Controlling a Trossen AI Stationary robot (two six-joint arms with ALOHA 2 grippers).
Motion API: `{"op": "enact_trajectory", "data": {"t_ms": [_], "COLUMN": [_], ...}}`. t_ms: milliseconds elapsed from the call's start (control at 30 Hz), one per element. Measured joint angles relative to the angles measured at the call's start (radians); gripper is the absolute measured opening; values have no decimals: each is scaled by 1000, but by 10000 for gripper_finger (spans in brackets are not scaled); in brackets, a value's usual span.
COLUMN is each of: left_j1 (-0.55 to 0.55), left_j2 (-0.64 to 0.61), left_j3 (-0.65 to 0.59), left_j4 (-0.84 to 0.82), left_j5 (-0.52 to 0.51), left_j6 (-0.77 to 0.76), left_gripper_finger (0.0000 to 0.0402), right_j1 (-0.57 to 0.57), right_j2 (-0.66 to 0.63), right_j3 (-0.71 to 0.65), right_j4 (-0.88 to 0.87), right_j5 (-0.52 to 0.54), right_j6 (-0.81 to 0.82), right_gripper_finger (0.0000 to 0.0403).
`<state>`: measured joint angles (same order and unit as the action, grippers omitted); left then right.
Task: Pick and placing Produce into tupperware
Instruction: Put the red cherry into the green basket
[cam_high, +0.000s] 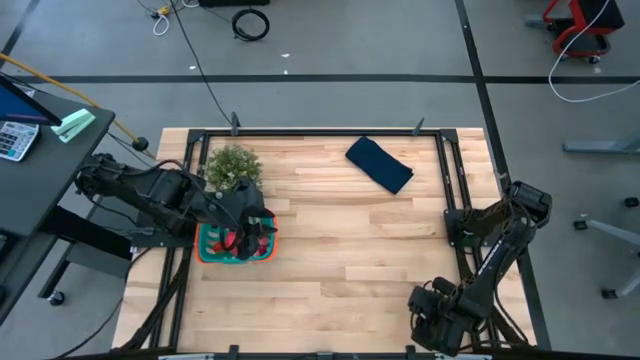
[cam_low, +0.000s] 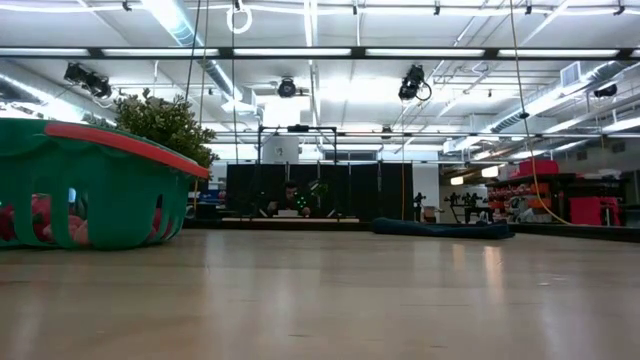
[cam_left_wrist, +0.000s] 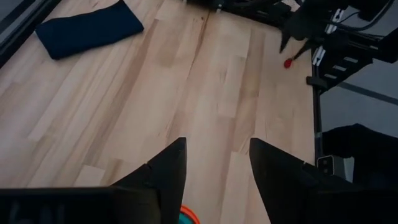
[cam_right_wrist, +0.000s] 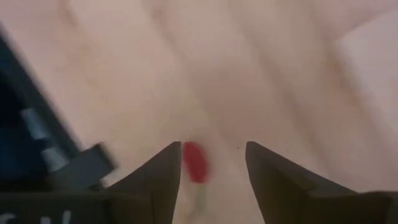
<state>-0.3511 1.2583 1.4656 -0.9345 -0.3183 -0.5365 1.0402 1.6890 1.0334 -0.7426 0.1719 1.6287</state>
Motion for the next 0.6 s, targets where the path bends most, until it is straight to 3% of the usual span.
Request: {"op": "enact_trajectory", "data": {"t_ms": [167, 467, 600], "left_j1": [0, 0, 3], "left_j2": [12, 68, 92], "left_j3": [0, -1, 0], "left_j4": [-9, -35, -34], "left_j5": [-1, -3, -3], "left_j6": [0, 0, 6], "left_gripper_finger": [177, 173, 173], "right_j1": [12, 37, 44], "right_j2": [0, 0, 0], "right_j3": [-68, -98, -100], "right_j4": [157, 176, 175], "right_j5": [-2, -7, -79], "right_j6": [3, 11, -28], "right_gripper_finger": [188, 187, 187]}}
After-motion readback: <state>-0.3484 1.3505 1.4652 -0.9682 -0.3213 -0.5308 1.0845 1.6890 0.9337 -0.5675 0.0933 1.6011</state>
